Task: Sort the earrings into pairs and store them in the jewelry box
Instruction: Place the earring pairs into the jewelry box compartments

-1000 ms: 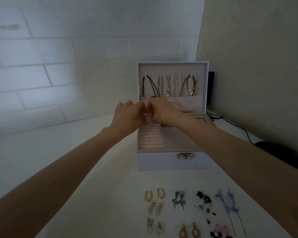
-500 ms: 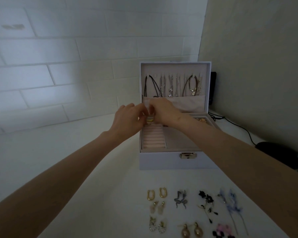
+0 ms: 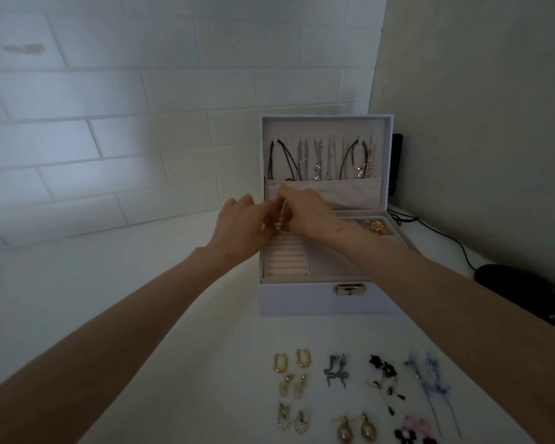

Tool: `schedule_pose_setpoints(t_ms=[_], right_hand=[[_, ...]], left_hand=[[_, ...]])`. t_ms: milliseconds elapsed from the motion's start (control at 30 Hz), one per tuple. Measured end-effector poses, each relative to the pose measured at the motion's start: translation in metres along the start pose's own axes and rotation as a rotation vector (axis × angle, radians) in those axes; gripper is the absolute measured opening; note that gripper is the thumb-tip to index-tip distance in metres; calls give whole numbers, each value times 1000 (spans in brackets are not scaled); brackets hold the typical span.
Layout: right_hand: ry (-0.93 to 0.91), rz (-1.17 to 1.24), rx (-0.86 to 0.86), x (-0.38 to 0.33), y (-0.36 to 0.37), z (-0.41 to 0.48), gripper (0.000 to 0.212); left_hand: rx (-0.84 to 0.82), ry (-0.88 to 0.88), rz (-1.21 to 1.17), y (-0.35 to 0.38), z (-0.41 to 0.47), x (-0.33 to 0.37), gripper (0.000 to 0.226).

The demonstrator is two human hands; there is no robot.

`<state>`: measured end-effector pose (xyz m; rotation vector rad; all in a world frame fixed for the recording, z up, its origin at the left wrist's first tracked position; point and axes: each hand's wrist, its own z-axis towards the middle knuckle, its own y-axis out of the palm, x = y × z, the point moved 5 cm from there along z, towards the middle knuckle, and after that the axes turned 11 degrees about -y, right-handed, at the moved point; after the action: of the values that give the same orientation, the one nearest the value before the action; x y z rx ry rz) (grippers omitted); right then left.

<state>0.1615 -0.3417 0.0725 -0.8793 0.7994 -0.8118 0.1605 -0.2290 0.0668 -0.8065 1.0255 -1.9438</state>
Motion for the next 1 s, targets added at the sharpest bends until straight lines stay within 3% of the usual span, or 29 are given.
schedule_pose_setpoints(t_ms=[267,467,800,1000], right_hand=[[34,138,90,9,-15,-6,30],[-2,-93,-105,10,-3,-4,14],[-13,-127,-88,3,3,0,15],[53,182,-36,8,-11,-1,13]], left_hand=[[-71,-43,155,0,1,11,21],[-27,-90,182,-5,-4,12,25],[-68,-121,127,1,0,9,27],[85,-104,-26,-13,1,6,22]])
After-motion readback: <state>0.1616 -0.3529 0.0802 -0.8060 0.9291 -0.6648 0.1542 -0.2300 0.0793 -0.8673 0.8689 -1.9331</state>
